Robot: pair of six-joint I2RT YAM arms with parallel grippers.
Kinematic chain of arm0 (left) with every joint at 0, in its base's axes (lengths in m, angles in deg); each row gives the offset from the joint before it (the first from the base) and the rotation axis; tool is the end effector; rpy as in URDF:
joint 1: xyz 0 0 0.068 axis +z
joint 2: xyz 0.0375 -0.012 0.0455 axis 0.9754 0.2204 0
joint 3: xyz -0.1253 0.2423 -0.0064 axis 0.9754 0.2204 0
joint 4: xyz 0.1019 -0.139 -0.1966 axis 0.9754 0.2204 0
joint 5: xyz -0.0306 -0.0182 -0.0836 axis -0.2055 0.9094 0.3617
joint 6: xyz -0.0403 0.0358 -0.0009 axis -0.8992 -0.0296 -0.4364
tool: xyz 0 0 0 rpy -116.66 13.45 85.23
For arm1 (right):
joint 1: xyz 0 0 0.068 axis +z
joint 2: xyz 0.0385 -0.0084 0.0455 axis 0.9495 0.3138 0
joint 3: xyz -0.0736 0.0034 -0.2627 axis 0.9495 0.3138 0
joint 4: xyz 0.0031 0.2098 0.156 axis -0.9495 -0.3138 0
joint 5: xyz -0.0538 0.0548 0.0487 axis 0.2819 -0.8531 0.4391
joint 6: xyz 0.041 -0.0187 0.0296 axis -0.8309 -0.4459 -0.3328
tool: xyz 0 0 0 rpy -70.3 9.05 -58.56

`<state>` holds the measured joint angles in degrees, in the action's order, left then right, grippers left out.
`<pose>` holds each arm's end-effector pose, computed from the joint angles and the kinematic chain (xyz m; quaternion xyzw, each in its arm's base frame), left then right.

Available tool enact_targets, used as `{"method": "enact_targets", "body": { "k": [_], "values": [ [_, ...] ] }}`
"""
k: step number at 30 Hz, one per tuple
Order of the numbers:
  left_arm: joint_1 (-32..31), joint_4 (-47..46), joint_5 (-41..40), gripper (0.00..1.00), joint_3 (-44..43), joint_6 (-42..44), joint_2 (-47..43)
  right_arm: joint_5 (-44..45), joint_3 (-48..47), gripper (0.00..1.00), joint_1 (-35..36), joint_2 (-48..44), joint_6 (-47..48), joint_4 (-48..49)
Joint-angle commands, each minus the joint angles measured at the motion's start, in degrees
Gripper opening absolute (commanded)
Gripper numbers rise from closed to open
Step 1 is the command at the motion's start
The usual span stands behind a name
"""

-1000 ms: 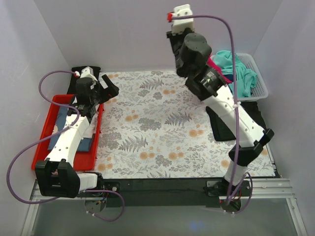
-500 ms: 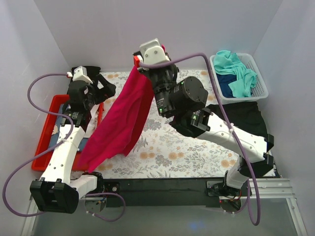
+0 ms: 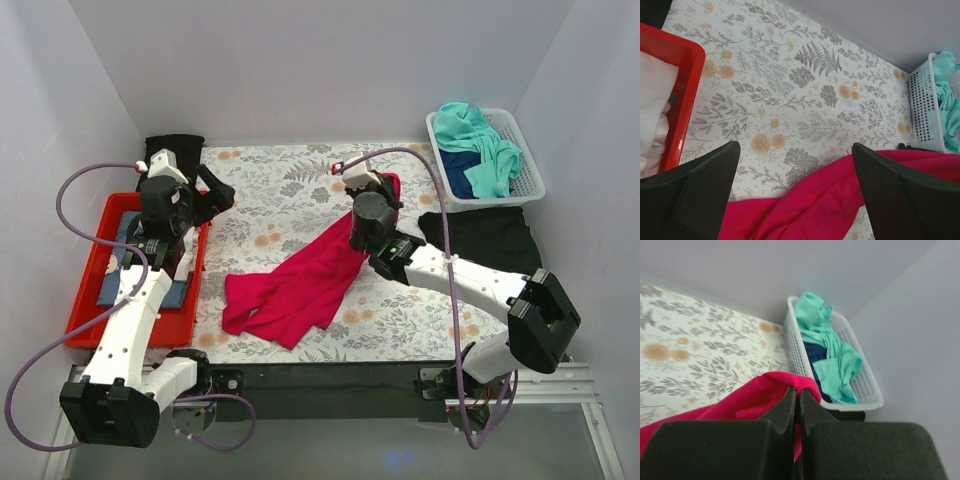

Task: Fold and stack the t-shirts
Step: Move the tshirt to the center of the board

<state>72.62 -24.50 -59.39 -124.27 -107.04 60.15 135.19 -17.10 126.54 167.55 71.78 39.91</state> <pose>0.2291 -0.0203 0.3536 -0.4278 0.7133 -0.3458 0.4344 0.2146 0.2477 0.3462 -0.1035 0.6859 -0.2556 0.6734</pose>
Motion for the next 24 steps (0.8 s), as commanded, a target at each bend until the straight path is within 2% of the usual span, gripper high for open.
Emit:
{"method": "enact_targets", "body": {
  "k": [1,9,13,19,22,23,24],
  "values": [
    [-0.19,1.55,2.48,0.93,1.04,-0.81,-0.49,3.64,1.5,0.01,-5.07,-3.11,-7.27,5.3],
    [-0.63,1.91,6.44,0.87,3.59,-0.2,-0.05,5.4,0.03,0.01,-16.5,5.67,-8.95,3.72],
    [-2.82,2.7,7.67,0.86,4.38,0.86,0.47,6.18,-7.16,0.01,-21.42,14.44,-8.51,1.18],
    [-9.23,4.1,2.76,0.86,4.65,0.33,3.37,7.16,-15.35,0.01,-26.7,20.09,-11.47,-4.36],
    [-9.77,4.02,1.79,0.86,4.56,-0.81,4.95,4.53,-20.35,0.01,-29.16,21.23,-17.45,-15.13],
    [-9.77,3.93,1.61,0.86,4.56,-1.07,5.39,2.52,-24.9,0.01,-30.82,21.85,-26.52,-26.84],
    [-9.86,3.75,1.26,0.86,4.47,-1.34,6.27,-1.77,-27.81,0.01,-31.96,22.46,-31.4,-34.35]
  ]
}}
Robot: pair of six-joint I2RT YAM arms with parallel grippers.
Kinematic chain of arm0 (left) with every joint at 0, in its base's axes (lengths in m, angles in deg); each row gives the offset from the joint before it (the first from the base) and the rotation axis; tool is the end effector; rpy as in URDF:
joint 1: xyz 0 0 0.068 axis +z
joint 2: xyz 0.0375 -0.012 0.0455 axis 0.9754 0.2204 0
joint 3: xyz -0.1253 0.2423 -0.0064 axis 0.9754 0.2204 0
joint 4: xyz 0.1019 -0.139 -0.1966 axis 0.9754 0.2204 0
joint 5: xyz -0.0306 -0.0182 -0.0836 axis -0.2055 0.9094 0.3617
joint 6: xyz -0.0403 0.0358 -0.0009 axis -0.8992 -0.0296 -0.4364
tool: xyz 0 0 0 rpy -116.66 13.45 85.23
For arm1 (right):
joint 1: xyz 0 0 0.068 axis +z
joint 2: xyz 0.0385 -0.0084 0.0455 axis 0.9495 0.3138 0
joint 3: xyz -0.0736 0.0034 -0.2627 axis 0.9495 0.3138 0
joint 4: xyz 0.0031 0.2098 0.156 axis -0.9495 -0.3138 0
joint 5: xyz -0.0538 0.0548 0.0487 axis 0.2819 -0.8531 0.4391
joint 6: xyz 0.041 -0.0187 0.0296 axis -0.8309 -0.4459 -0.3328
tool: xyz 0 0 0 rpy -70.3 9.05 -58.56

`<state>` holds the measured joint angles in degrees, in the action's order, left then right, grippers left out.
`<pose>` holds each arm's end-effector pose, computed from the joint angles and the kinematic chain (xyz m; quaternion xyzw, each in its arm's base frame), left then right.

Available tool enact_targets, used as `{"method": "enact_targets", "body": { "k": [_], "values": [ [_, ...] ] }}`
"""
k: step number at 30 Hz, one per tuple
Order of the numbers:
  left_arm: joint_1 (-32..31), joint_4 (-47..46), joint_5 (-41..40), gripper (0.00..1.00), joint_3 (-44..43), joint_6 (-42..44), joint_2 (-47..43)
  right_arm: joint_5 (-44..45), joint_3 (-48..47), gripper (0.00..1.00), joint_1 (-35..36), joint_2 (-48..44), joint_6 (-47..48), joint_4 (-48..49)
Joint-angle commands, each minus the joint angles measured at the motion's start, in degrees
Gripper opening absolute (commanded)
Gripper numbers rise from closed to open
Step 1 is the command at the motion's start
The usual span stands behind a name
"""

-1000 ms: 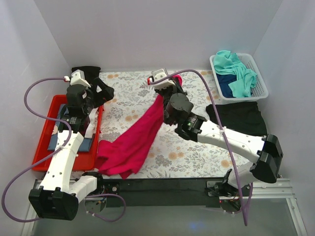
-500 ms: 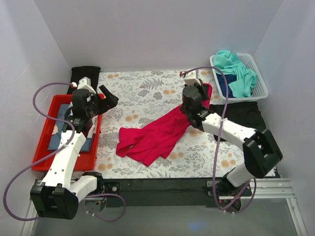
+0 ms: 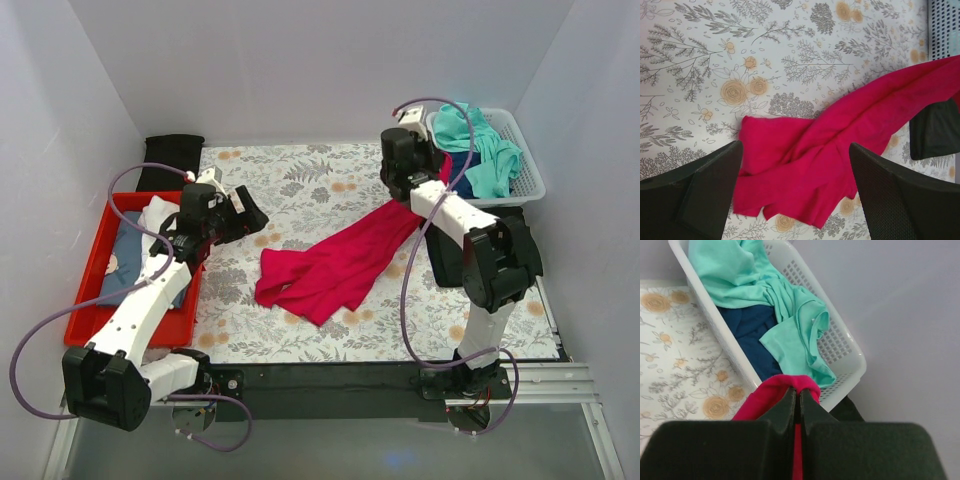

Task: Fold and stack the t-shirts
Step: Move the tshirt to the center of the board

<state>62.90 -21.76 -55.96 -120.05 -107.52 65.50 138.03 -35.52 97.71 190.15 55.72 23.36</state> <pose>0.2375 -0.0647 0.3032 -0.3832 0.7985 -0.3421 0.3140 0.3935 0.1548 0.2888 0.0755 0.7346 -0.4203 0.5272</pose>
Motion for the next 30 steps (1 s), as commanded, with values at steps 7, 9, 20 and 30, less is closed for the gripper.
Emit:
{"method": "enact_targets", "body": {
  "k": [7,9,20,30],
  "values": [
    [-0.57,-0.21,-2.27,0.86,-0.71,-1.04,4.95,-18.27,-16.01,0.01,-7.81,3.47,-28.57,-33.52],
    [-0.75,-0.39,-2.0,0.85,-1.24,-0.95,5.93,-20.03,-16.36,0.01,-7.8,3.91,-30.05,-34.75],
    [-2.5,-0.65,-3.67,0.85,2.1,-1.91,7.34,-23.62,-14.33,0.98,-0.27,-0.31,-27.72,-37.57],
    [-3.47,-0.47,-5.43,0.84,3.42,-2.96,10.06,-49.28,-8.73,0.51,15.57,-9.43,-30.4,-40.2]
  ]
}}
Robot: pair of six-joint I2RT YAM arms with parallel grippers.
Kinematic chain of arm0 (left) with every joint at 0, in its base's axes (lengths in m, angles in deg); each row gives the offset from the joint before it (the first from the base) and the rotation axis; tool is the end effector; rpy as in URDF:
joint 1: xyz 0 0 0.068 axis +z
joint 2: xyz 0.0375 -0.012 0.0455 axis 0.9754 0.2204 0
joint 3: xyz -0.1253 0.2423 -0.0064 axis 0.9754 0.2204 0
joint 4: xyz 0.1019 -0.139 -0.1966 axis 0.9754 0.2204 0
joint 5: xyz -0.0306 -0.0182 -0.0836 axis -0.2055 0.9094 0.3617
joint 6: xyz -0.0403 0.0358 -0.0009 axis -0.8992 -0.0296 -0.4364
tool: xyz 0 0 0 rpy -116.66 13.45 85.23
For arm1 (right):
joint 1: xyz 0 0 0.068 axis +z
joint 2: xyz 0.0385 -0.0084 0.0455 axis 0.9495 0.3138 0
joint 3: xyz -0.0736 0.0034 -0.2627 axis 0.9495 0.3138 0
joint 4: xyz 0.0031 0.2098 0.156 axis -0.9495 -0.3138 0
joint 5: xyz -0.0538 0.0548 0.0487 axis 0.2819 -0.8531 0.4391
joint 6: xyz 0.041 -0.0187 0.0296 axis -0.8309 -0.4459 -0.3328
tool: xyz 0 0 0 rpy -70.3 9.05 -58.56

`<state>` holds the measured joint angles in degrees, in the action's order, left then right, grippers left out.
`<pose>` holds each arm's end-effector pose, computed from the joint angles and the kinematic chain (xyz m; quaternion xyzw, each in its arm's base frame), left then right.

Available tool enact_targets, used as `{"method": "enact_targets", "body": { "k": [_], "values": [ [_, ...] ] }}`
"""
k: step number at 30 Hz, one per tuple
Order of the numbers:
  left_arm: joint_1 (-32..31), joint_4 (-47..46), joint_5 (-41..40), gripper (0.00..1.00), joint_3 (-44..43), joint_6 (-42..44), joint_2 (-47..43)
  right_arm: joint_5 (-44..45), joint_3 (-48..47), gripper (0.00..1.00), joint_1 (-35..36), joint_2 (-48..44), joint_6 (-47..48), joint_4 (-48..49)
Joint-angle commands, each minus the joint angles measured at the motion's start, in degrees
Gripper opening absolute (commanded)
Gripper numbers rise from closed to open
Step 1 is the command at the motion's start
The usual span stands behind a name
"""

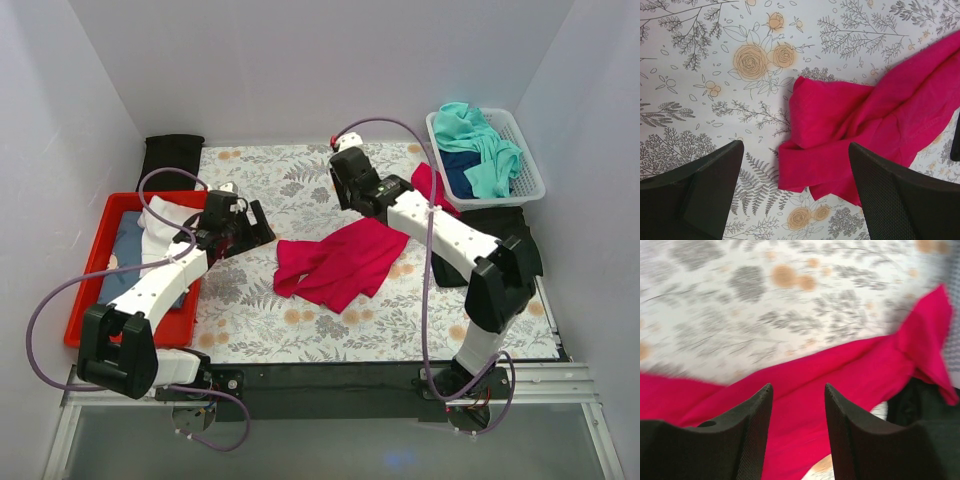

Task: Fold and stack the t-shirts
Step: Move the tshirt to the center of the board, then flatten out the tshirt

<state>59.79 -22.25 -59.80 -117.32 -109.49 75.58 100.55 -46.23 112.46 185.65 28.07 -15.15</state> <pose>0.2583 -0.0828 0.2457 -0.4113 0.8352 -0.2673 0.2488 0.3197 0.2504 0.3180 -0.1184 0.8656 -0.0507 0.4839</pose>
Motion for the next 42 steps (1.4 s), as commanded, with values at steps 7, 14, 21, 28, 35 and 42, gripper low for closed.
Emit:
{"method": "enact_targets", "body": {
  "k": [7,14,21,28,35,42],
  "values": [
    [0.51,1.23,-7.56,0.85,-4.66,-1.87,6.04,-17.86,5.23,0.47,10.31,-4.86,-3.54,-5.65],
    [2.8,2.12,0.78,0.82,-9.95,-3.2,14.31,-25.69,7.53,0.46,15.58,-1.79,-5.66,-5.73],
    [4.64,2.9,2.19,0.82,-10.04,-2.76,14.66,-27.99,7.71,0.49,19.27,1.29,-7.42,-5.39],
    [5.96,2.56,4.74,0.82,-8.37,-2.67,13.79,-25.98,6.13,0.51,22.08,5.16,-11.11,-4.77],
    [6.49,1.32,5.54,0.82,-6.79,-1.88,12.21,-22.81,2.7,0.53,22.97,9.64,-13.48,-3.71],
    [7.28,1.06,5.98,0.82,-4.59,-1.53,9.22,-20.52,2.52,0.53,23.15,10.43,-14.98,-2.92]
  ]
}}
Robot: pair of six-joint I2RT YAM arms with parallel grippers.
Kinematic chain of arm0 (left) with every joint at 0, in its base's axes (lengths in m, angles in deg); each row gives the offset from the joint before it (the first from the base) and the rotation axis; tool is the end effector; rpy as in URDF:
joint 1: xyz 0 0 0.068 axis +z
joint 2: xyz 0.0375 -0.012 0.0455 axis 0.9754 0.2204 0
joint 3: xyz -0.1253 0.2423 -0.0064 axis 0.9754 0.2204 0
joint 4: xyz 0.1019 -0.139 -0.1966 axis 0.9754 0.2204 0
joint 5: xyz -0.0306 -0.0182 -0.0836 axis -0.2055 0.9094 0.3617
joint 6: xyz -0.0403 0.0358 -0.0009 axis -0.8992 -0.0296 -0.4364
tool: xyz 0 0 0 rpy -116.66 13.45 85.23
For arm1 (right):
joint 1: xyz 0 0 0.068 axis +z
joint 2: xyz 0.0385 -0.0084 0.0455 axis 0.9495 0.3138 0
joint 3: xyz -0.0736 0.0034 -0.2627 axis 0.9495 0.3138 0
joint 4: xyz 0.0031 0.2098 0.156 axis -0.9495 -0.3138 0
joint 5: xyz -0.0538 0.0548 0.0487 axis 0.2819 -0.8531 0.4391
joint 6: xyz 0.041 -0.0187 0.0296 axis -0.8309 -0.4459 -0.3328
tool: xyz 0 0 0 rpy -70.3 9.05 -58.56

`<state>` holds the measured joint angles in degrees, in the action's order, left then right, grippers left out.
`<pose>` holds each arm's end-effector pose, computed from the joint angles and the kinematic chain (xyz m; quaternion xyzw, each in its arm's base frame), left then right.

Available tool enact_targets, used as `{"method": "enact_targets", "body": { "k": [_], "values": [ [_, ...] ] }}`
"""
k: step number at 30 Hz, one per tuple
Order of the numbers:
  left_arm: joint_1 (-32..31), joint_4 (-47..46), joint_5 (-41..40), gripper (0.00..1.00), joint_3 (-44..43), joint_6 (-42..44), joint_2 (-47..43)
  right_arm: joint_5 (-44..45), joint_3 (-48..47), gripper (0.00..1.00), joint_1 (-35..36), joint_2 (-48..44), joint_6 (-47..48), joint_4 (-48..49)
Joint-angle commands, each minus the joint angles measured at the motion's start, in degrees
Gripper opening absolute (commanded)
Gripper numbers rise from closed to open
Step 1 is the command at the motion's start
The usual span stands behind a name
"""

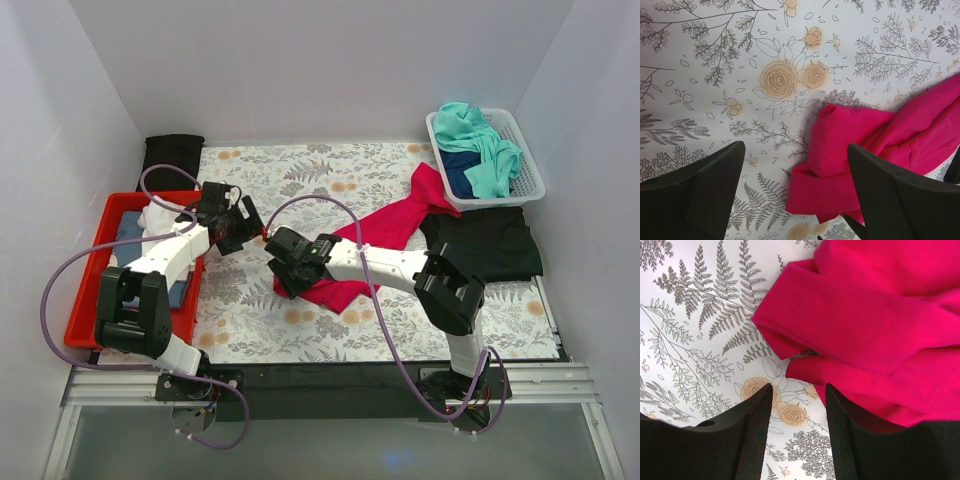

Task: Fold and stack the t-shirts
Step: Flatten out the tshirt

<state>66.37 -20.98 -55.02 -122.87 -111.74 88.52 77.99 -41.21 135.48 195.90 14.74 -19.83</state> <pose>0.3031 -0.0628 0.2136 -0.4771 0.8265 -0.2397 0.1783 0.1911 0.3744 0.2097 -0.3155 0.9058 0.1257 0.2532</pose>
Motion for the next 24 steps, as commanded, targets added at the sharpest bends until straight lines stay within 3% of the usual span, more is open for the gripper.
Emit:
{"method": "enact_targets", "body": {
  "k": [1,11,24],
  "values": [
    [0.7,-0.12,1.19,0.82,1.4,0.9,-4.07,2.39,-2.59,0.53,0.22,0.27,-1.73,1.75],
    [1.4,0.14,1.45,0.82,2.28,1.25,-5.92,3.79,-4.44,0.53,0.22,3.26,-1.65,1.93],
    [1.84,0.06,1.72,0.82,3.69,1.43,-7.06,4.32,-2.33,0.52,1.27,0.1,-3.93,0.61]
  ]
}}
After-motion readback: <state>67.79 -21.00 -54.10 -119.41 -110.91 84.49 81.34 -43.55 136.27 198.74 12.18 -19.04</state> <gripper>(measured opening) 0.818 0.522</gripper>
